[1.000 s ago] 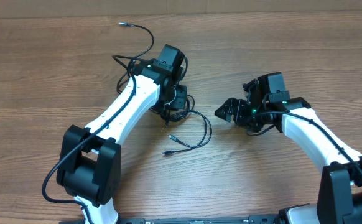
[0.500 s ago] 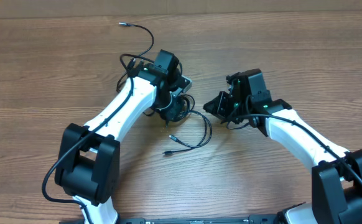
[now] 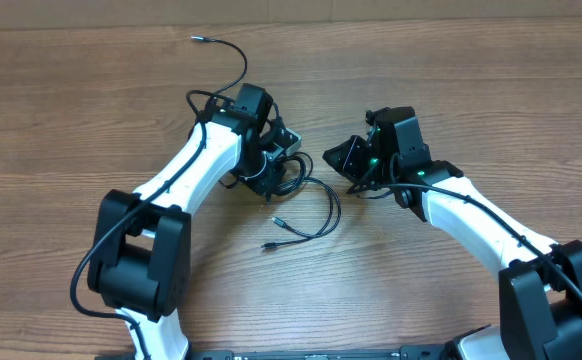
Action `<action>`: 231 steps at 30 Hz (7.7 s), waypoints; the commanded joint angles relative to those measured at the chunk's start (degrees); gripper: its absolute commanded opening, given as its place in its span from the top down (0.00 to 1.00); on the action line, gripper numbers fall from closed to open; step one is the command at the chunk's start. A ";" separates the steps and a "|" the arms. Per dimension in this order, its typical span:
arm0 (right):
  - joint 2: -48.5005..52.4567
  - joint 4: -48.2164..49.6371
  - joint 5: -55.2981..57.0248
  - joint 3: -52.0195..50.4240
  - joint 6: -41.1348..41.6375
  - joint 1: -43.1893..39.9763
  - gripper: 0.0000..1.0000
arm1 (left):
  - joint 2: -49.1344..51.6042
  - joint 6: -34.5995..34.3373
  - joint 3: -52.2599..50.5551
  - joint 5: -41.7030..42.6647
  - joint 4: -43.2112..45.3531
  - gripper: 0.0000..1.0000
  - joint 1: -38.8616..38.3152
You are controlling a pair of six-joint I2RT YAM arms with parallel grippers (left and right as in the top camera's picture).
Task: Untangle cables
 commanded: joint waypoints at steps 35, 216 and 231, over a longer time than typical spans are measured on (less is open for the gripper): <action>9.62 6.95 0.74 1.18 3.56 4.42 0.32 | 1.40 1.92 -3.76 0.98 7.32 0.96 -0.74; 27.30 -15.98 -2.97 27.45 11.89 15.17 0.88 | 0.96 15.82 -9.79 65.77 2.69 0.96 39.95; 23.76 -46.14 5.18 27.56 -16.28 -5.86 0.96 | 0.96 14.58 -10.56 65.05 2.40 0.96 42.01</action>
